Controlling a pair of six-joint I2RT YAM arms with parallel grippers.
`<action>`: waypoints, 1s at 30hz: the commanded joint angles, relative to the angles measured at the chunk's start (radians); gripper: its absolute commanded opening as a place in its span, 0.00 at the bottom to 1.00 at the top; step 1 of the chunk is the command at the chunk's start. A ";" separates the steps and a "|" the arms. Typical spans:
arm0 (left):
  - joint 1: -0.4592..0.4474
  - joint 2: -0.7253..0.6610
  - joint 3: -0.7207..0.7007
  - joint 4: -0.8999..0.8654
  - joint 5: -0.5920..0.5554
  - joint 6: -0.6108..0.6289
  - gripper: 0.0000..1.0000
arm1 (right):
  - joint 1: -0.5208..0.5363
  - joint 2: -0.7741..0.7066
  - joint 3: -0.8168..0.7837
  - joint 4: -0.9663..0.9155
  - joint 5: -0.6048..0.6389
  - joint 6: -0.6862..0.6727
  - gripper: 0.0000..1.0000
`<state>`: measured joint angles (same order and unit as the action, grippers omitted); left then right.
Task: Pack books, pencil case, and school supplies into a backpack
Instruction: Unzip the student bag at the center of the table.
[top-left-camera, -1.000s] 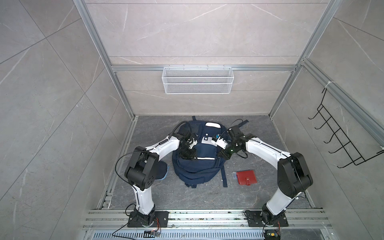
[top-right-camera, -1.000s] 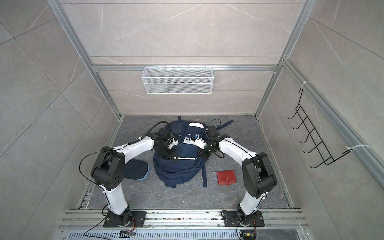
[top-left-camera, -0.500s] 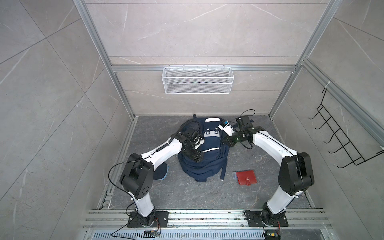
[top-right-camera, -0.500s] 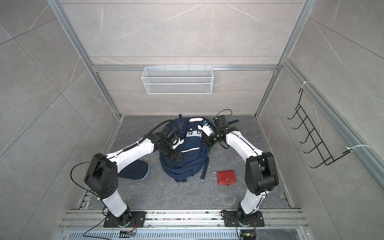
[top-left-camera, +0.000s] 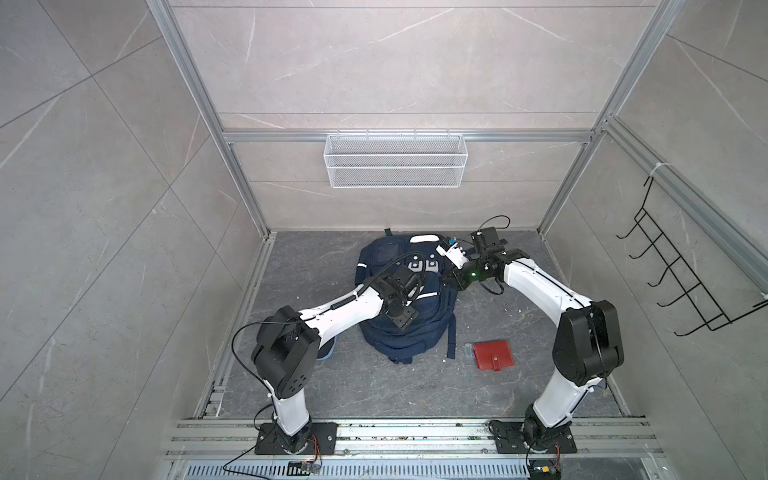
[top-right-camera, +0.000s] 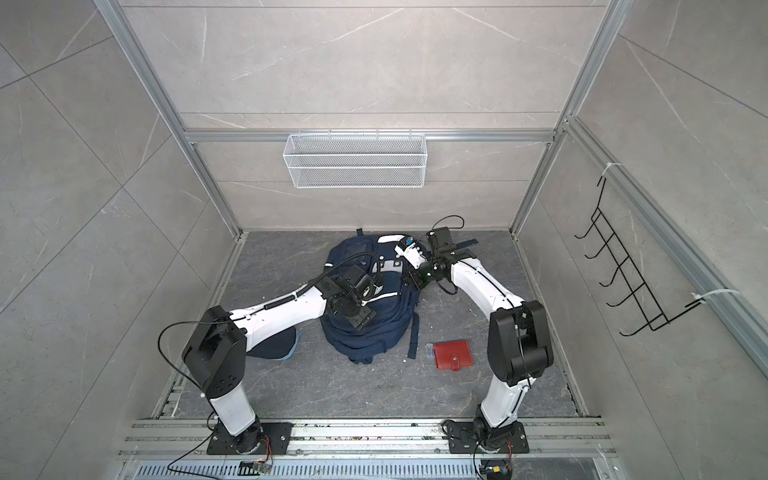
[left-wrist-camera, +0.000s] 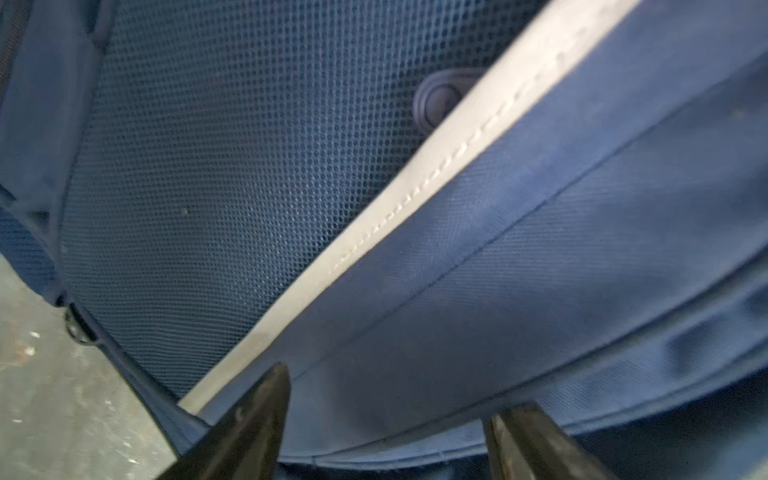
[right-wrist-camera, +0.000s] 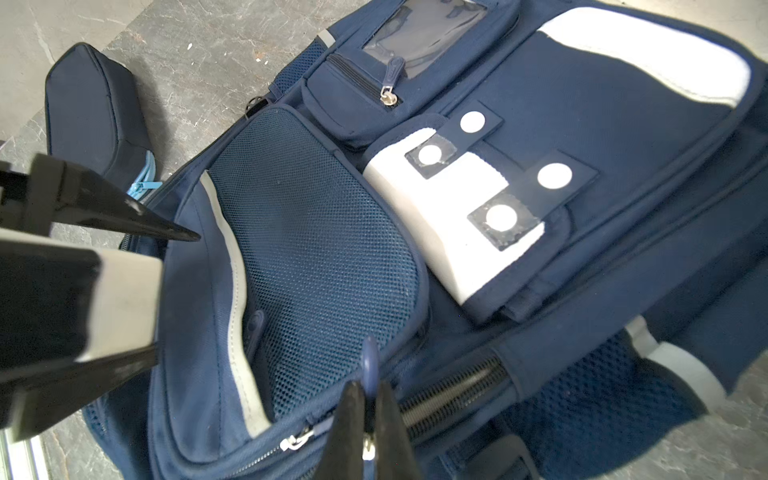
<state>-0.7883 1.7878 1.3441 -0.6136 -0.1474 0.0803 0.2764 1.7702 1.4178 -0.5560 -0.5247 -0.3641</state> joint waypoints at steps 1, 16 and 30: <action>-0.007 0.025 0.032 0.059 -0.094 0.051 0.69 | -0.004 -0.002 0.030 0.056 -0.059 0.032 0.00; 0.024 0.033 0.093 0.076 0.020 -0.036 0.00 | -0.009 -0.010 0.012 0.088 -0.072 0.056 0.00; 0.216 0.094 0.420 -0.114 0.301 -0.324 0.00 | 0.025 -0.195 -0.152 0.192 -0.139 0.100 0.00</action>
<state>-0.6106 1.8633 1.6535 -0.7319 0.1020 -0.1017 0.2714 1.6417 1.3025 -0.3771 -0.5983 -0.2901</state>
